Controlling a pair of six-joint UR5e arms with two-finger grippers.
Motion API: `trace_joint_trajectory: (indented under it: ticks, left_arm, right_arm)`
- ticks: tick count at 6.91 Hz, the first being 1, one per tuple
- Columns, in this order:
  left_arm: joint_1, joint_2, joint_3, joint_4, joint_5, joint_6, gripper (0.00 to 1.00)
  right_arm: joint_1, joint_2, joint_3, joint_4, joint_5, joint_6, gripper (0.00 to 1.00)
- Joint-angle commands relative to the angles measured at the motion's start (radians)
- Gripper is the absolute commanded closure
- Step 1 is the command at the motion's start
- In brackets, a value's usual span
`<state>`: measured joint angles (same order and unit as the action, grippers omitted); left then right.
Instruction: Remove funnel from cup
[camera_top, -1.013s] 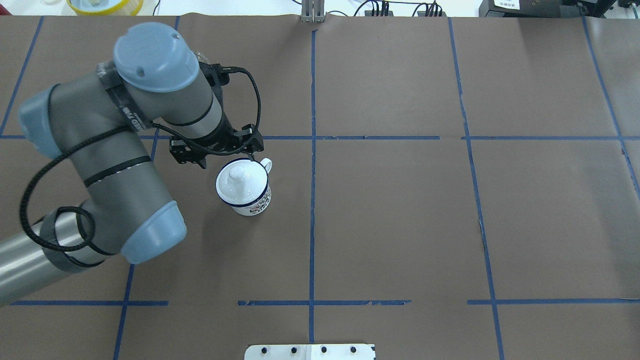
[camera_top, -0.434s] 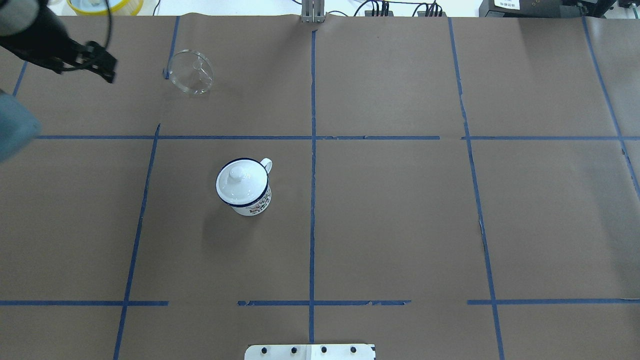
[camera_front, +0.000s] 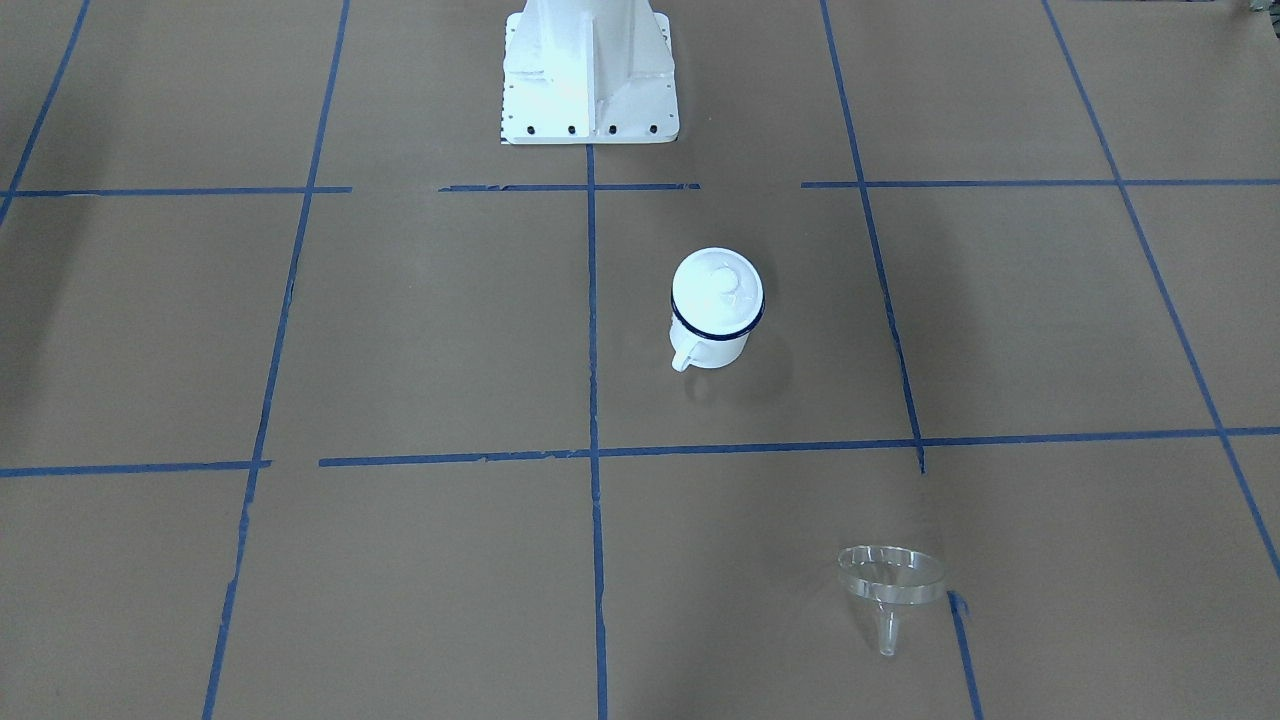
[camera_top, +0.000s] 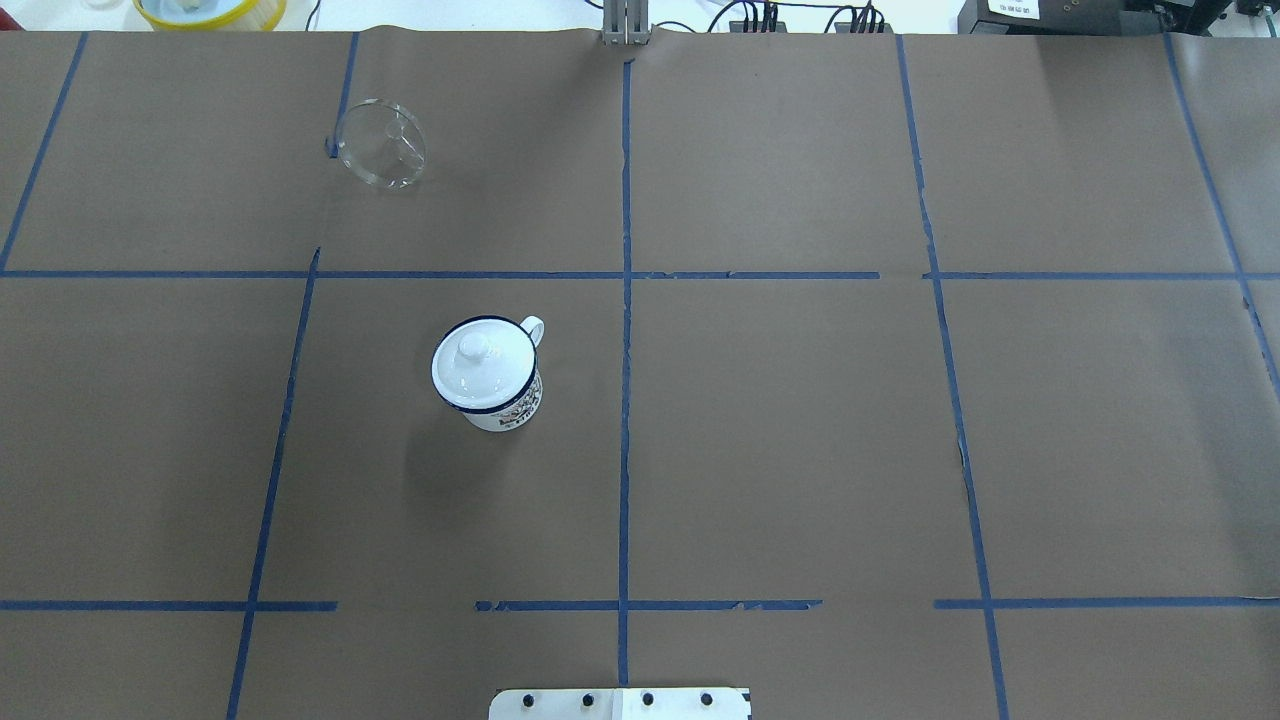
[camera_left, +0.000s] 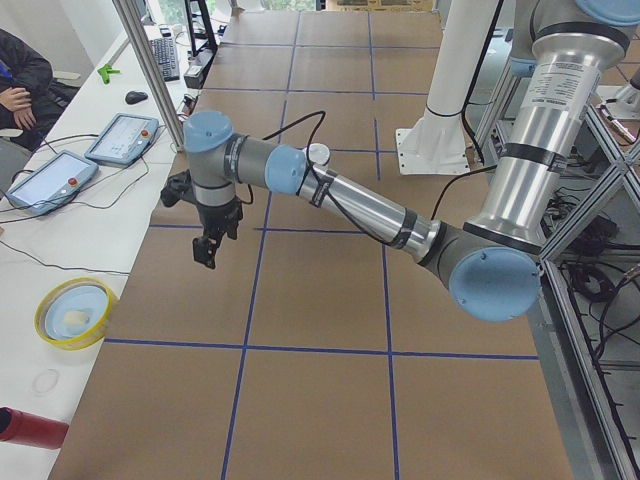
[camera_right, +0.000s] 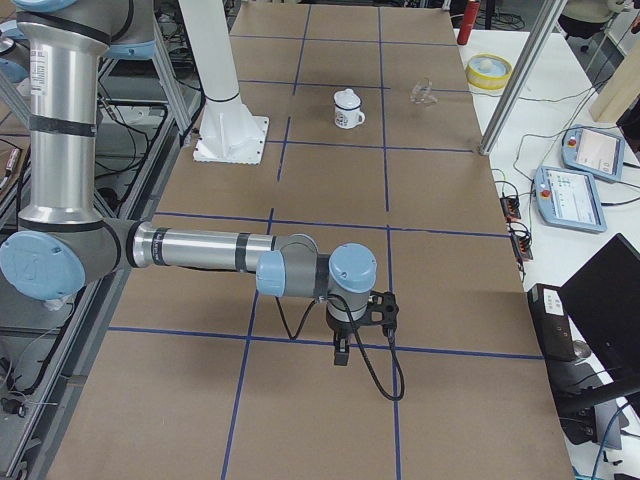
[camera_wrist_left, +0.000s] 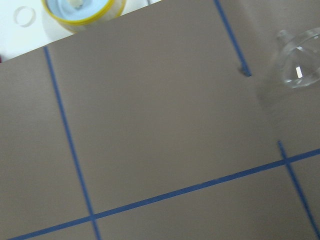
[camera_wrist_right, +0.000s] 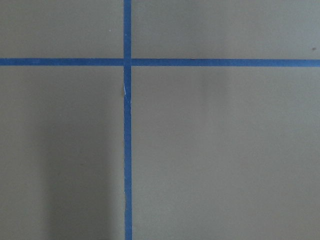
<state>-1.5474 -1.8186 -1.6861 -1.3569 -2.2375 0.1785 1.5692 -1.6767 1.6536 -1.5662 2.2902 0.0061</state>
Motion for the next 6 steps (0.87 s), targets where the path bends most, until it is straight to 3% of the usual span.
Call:
trace_joint_trajectory:
  ticks: [1, 3, 6]
  left_arm:
    - [-0.045, 0.17, 0.138, -0.09, -0.022, 0.047, 0.0]
    - [-0.045, 0.212, 0.132, -0.116, -0.12, -0.032, 0.0]
    - [-0.079, 0.208, 0.111, -0.113, -0.122, -0.036, 0.0]
  right_arm:
    - [0.0, 0.0, 0.0, 0.0, 0.0, 0.0, 0.0]
    - [0.0, 0.0, 0.0, 0.0, 0.0, 0.0, 0.0]
    - [0.0, 0.0, 0.0, 0.0, 0.0, 0.0, 0.0]
